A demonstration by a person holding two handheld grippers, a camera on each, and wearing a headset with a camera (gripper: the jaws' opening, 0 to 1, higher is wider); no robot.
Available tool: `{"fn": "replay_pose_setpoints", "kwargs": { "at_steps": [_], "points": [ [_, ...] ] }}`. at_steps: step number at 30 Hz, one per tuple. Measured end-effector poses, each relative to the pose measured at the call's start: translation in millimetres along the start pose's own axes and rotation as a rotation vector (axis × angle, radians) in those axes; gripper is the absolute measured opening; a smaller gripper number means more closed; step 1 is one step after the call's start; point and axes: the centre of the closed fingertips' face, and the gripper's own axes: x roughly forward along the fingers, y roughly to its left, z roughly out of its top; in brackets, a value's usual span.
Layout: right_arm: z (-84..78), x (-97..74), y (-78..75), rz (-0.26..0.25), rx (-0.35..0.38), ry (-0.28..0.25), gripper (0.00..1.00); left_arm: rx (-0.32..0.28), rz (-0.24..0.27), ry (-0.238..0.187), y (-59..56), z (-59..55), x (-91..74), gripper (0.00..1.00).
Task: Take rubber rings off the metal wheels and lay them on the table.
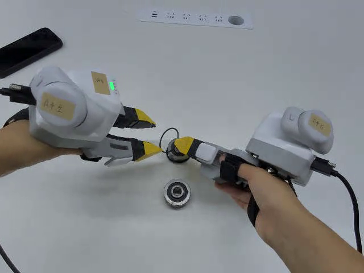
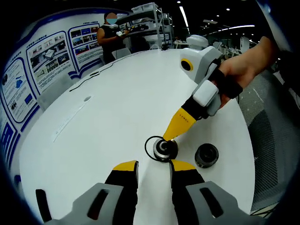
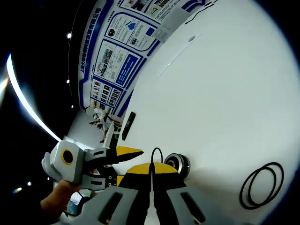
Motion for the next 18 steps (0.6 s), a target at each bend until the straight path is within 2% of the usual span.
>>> {"fn": "replay_pose_setpoints", "kwargs": {
  "at_steps": [3, 8, 12, 18],
  "points": [
    [9.6, -4.2, 0.5, 0.013, 0.026, -0.026, 0.01, -0.006, 0.008, -0.015, 4.7, -0.2, -3.3, 0.28],
    [22.8, -16.1, -3.3, 0.013, 0.051, -0.068, 0.01, -0.013, 0.013, -0.048, 3.2, 11.1, -2.9, 0.29],
    [28.0, -28.2, -16.2, -0.014, 0.072, -0.099, 0.02, -0.009, 0.015, -0.062, 1.3, 17.5, -3.6, 0.3],
    [23.9, -50.9, -38.7, -0.066, 0.106, -0.129, 0.02, -0.005, 0.022, -0.08, -2.3, 25.2, -7.3, 0.3]
  ]
}}
